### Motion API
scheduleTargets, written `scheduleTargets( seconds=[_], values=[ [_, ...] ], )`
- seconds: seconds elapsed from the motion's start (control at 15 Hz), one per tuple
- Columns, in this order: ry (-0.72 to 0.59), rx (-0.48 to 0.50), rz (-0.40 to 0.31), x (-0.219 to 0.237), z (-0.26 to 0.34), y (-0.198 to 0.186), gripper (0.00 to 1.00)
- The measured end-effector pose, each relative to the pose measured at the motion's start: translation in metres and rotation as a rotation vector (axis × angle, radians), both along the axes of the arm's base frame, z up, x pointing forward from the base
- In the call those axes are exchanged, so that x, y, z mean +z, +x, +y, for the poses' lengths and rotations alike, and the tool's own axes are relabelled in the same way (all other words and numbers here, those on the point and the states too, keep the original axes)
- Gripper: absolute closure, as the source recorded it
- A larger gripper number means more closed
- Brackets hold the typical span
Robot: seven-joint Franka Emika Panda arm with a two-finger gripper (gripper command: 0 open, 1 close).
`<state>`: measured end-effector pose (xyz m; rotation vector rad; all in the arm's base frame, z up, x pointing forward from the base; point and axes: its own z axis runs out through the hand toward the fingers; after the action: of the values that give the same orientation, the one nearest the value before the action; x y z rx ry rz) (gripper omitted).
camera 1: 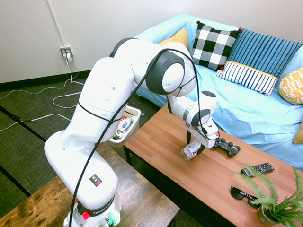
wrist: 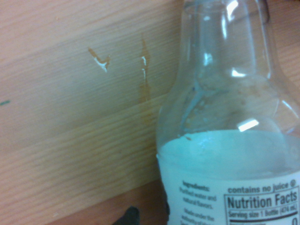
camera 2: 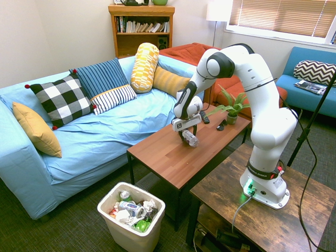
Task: Throw the bottle in the trash bin
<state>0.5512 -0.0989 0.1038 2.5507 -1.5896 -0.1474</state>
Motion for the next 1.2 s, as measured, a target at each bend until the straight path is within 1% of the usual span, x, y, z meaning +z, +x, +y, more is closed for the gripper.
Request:
scheduleTargets(
  seconds=[0.6, 0.8, 0.93, 1.0, 1.2],
  values=[
    [0.033, 0.000, 0.003, -0.006, 0.001, 0.002, 1.00],
    [0.038, 0.014, -0.019, 0.008, 0.009, 0.007, 1.00],
    [0.040, 0.057, -0.045, 0.033, 0.033, 0.007, 1.00],
    [0.040, 0.100, -0.065, 0.053, 0.054, 0.006, 1.00],
    [0.013, 0.240, -0.113, 0.114, 0.151, -0.017, 1.00]
  ],
)
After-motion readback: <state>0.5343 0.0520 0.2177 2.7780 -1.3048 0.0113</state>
